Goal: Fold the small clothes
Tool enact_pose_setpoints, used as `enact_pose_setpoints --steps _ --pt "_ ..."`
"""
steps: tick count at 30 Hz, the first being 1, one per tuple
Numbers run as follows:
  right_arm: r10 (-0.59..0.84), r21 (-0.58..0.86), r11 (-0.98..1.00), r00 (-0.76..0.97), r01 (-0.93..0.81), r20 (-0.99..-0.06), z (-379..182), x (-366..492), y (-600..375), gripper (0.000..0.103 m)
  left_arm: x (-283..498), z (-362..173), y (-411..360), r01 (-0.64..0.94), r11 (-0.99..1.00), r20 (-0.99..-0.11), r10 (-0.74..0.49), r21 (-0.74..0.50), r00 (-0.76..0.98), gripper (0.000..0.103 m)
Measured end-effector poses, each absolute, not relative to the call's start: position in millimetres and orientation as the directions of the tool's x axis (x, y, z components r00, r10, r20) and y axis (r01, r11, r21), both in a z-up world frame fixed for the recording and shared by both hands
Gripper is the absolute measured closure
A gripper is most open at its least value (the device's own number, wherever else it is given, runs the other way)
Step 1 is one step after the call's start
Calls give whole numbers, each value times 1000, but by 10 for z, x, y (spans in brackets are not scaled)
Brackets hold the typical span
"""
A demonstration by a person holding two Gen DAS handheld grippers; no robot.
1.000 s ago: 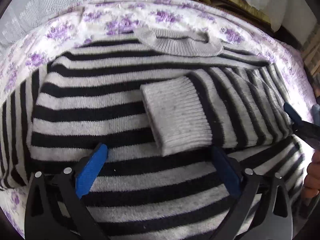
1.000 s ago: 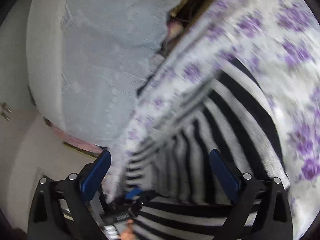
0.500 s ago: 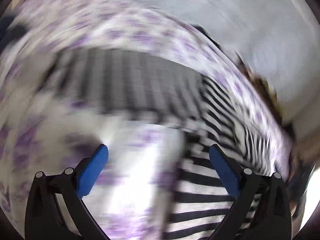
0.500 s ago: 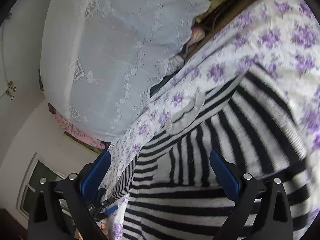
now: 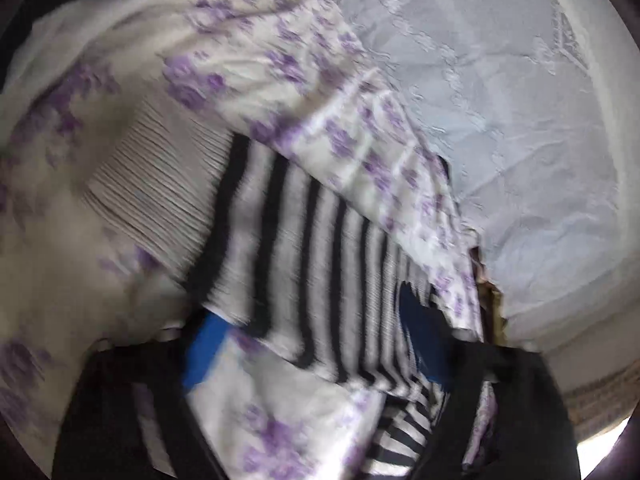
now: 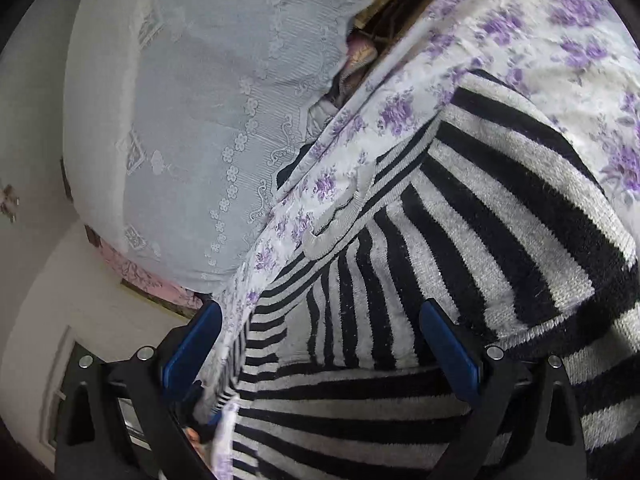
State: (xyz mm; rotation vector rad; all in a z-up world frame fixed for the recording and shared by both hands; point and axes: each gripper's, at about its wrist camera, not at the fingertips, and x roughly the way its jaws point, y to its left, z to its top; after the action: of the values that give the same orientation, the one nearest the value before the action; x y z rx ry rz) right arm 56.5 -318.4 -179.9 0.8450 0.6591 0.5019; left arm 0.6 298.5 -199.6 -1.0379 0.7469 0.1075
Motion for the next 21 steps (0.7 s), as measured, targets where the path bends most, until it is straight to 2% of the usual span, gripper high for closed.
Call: enact_pose_setpoints --steps 1,2,3,4,6,13,21 --pt "635 795 587 696 -153 -334 -1795 561 -3161 4 26 -2022 3029 -427 518 -611 -255 -741 750 48" --pt "629 782 603 696 -157 -345 -1787 562 -3133 4 27 -2041 3068 -432 505 -607 -255 -747 752 51" --pt "629 780 606 695 -158 -348 -1781 559 -3137 4 15 -2051 3096 -434 499 -605 -254 -750 754 60" --pt "631 783 602 695 -157 -346 -1781 562 -3143 4 13 -2057 3115 -435 500 -606 -253 -749 754 74" --pt "637 792 591 692 -154 -341 -1784 572 -3160 4 23 -2060 3134 -431 516 -613 -258 -741 747 87" --pt "643 821 568 656 -63 -395 -1696 614 -3209 4 -24 -1639 2808 -357 687 -631 -189 -633 752 93" --pt "656 882 471 682 -32 -325 -1434 653 -3349 4 136 -979 2155 -236 858 -639 -131 -456 758 94"
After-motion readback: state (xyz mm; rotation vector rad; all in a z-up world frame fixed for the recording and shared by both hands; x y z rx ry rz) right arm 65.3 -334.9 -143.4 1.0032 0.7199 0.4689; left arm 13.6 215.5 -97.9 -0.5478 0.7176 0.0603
